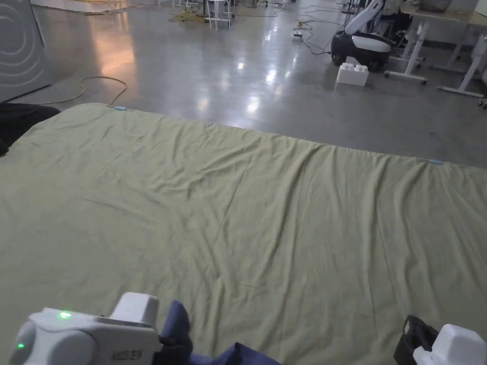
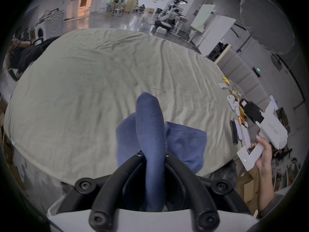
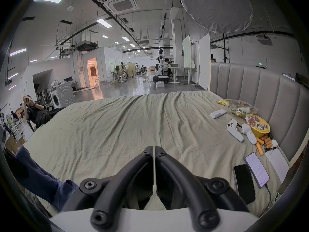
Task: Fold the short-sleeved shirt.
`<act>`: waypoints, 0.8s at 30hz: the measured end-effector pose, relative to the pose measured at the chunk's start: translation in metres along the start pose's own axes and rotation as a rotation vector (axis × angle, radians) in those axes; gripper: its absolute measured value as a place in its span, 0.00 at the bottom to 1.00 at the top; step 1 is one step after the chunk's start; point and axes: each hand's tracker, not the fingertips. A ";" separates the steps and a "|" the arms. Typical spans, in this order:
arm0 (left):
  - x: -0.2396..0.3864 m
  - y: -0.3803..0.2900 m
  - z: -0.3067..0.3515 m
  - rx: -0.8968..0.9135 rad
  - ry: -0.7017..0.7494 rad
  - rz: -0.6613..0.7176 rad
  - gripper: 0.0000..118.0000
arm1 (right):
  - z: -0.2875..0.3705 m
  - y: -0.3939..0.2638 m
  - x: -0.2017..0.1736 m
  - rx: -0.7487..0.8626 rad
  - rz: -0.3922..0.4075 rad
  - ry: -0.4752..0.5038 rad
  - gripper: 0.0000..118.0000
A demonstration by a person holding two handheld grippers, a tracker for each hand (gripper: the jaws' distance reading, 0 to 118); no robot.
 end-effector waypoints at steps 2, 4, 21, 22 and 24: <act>0.017 -0.006 -0.015 -0.027 -0.024 -0.037 0.10 | 0.001 -0.001 0.001 -0.002 -0.001 -0.006 0.02; 0.031 -0.013 -0.035 -0.059 -0.043 -0.036 0.10 | 0.002 -0.003 0.004 -0.004 -0.004 -0.011 0.02; 0.082 -0.050 -0.130 -0.119 -0.238 0.001 0.61 | 0.010 -0.016 0.020 -0.035 -0.020 -0.049 0.02; 0.081 -0.049 -0.125 -0.118 -0.260 0.011 0.62 | 0.011 -0.017 0.021 -0.035 -0.019 -0.050 0.02; 0.077 -0.046 -0.115 -0.113 -0.268 0.018 0.62 | 0.011 -0.017 0.023 -0.036 -0.019 -0.054 0.02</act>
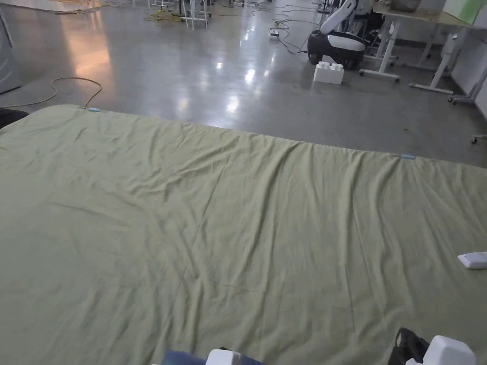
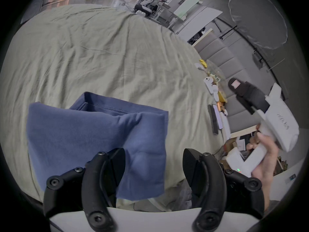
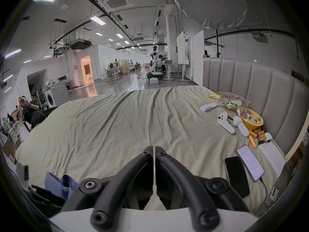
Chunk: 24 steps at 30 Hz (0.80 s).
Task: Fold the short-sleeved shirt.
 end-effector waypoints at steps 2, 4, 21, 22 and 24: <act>-0.004 0.000 0.010 0.012 -0.013 0.000 0.61 | 0.001 0.000 0.002 -0.001 -0.002 -0.001 0.02; -0.009 0.002 0.014 0.034 -0.011 0.014 0.57 | 0.002 -0.001 0.003 -0.001 -0.006 -0.002 0.02; -0.006 -0.019 -0.055 -0.010 0.064 -0.039 0.08 | 0.001 -0.011 0.004 -0.029 -0.003 -0.005 0.02; -0.005 -0.019 -0.055 -0.002 0.067 -0.046 0.08 | 0.002 -0.011 0.004 -0.029 -0.004 -0.005 0.02; -0.002 -0.018 -0.049 -0.005 0.070 -0.063 0.08 | 0.002 -0.009 0.003 -0.026 -0.004 -0.003 0.02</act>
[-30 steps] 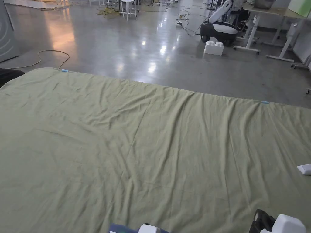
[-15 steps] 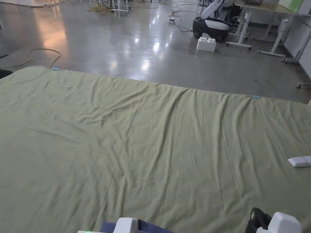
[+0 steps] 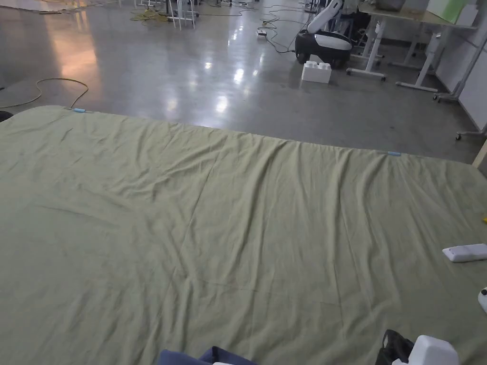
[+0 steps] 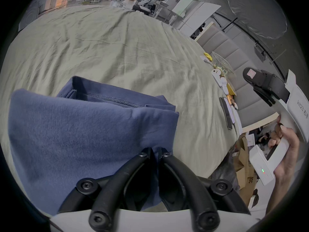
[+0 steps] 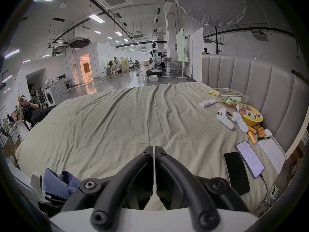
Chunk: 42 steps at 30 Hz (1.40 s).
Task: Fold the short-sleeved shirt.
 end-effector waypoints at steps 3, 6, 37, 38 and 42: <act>0.000 0.008 0.020 0.001 -0.019 -0.033 0.08 | 0.003 0.007 -0.005 0.026 0.008 0.004 0.02; -0.002 0.027 0.053 0.124 -0.041 -0.059 0.08 | 0.008 0.019 -0.013 0.083 0.036 0.006 0.02; -0.043 0.092 0.198 1.037 0.624 -0.262 0.06 | 0.030 0.096 -0.072 0.410 0.149 -0.040 0.02; -0.046 0.090 0.199 1.026 0.618 -0.256 0.06 | 0.033 0.089 -0.074 0.386 0.152 -0.027 0.02; -0.062 0.080 0.194 0.972 0.602 -0.230 0.06 | 0.047 0.045 -0.093 0.249 0.179 0.081 0.02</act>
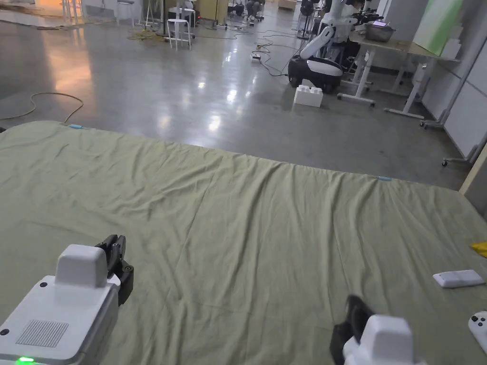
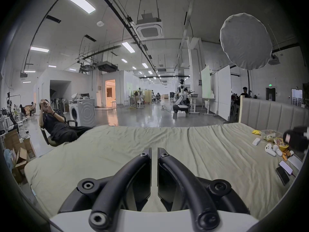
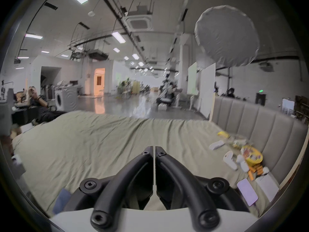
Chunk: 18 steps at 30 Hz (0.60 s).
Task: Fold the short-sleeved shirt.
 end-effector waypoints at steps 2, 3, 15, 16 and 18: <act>-0.006 -0.011 0.003 -0.026 -0.007 0.010 0.06 | 0.010 -0.024 -0.021 -0.081 0.009 0.069 0.02; -0.009 -0.016 0.004 -0.040 -0.009 0.012 0.06 | 0.015 -0.035 -0.032 -0.107 0.026 0.107 0.02; -0.050 -0.092 0.029 -0.351 -0.165 0.174 0.06 | -0.009 -0.141 -0.121 -0.317 0.135 0.199 0.02; -0.053 -0.098 0.030 -0.382 -0.183 0.202 0.06 | -0.014 -0.148 -0.120 -0.336 0.145 0.181 0.02; -0.060 -0.110 0.029 -0.444 -0.246 0.253 0.10 | -0.023 -0.157 -0.118 -0.359 0.142 0.184 0.02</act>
